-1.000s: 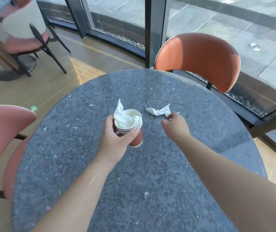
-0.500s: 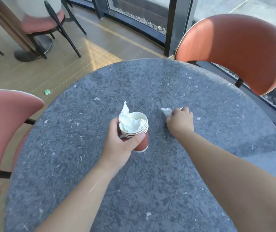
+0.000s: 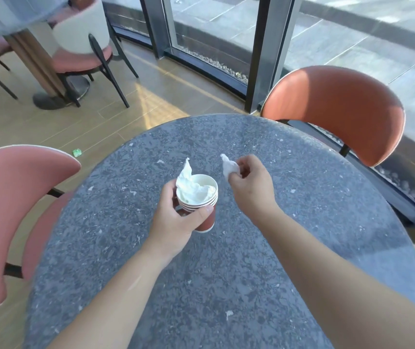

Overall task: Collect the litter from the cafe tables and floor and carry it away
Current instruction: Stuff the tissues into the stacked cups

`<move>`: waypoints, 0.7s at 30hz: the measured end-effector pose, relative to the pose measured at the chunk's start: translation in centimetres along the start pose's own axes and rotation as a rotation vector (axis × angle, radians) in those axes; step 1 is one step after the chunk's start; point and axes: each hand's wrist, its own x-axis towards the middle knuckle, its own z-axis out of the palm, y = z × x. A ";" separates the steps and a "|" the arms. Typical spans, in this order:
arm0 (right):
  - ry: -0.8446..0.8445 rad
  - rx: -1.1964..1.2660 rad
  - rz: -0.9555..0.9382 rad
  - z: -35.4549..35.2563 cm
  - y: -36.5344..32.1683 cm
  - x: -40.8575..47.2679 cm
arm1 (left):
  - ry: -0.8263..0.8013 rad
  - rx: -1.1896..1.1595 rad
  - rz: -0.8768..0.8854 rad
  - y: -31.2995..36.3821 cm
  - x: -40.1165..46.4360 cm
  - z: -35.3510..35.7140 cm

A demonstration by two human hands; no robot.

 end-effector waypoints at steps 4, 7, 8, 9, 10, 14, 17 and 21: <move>-0.099 0.035 -0.265 -1.0 -9.3 -4.8 | -0.016 0.029 0.052 2.1 -2.7 -2.8; -0.331 -0.238 -0.446 -0.6 -13.8 -8.6 | -0.008 0.058 0.115 3.5 -4.8 -5.3; -0.403 -0.350 -0.474 -0.3 -14.9 -9.7 | -0.002 0.079 0.141 3.9 -5.5 -6.2; -0.448 -0.450 -0.484 0.0 -15.9 -10.8 | -0.003 0.099 0.166 4.4 -6.3 -7.2; -0.468 -0.531 -0.491 0.2 -16.9 -11.9 | -0.009 0.117 0.186 4.9 -7.1 -8.1; -0.498 -0.656 -0.515 0.8 -21.0 -15.7 | 0.018 0.145 0.261 6.4 -10.3 -11.8; -0.575 -0.706 -0.479 1.2 -23.7 -18.0 | 0.041 0.187 0.347 7.6 -12.6 -14.0; -0.562 -0.694 -0.531 1.7 -26.4 -21.0 | 0.067 0.151 0.388 8.7 -15.3 -16.4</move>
